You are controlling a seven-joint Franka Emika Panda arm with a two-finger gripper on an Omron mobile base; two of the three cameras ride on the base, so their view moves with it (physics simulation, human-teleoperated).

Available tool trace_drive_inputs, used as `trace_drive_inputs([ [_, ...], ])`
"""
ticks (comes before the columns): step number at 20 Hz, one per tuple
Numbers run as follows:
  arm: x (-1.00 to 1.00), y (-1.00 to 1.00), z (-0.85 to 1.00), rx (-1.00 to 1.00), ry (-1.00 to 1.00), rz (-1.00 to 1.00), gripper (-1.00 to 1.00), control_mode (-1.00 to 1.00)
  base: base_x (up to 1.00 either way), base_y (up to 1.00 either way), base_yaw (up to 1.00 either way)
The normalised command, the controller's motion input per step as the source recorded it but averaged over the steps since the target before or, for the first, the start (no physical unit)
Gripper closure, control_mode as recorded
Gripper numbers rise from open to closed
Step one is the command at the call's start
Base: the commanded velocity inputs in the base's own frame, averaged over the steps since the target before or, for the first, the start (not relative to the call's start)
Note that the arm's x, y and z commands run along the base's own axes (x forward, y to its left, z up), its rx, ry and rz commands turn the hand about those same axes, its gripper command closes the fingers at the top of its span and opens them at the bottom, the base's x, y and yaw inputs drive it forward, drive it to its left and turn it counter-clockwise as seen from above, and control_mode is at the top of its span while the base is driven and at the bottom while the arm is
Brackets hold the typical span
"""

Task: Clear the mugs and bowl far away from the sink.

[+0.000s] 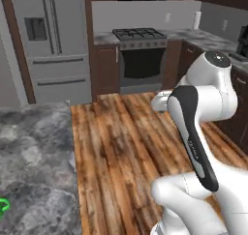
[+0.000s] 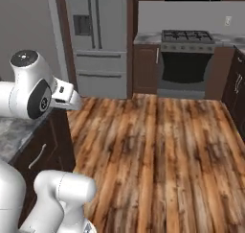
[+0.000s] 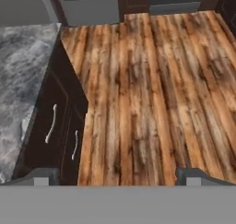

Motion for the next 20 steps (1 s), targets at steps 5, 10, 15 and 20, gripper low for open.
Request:
trace_drive_inputs([
  [5,0.00,0.00,0.00,0.00,0.00,0.00,-1.00,1.00,0.00,0.00,-1.00],
  [10,0.00,0.00,0.00,0.00,0.00,0.00,-1.00,1.00,0.00,0.00,-1.00],
  [15,0.00,0.00,0.00,0.00,0.00,0.00,-1.00,1.00,0.02,-0.02,-0.97],
  [20,0.00,0.00,0.00,0.00,0.00,0.00,-1.00,1.00,0.57,-0.06,-0.70],
])
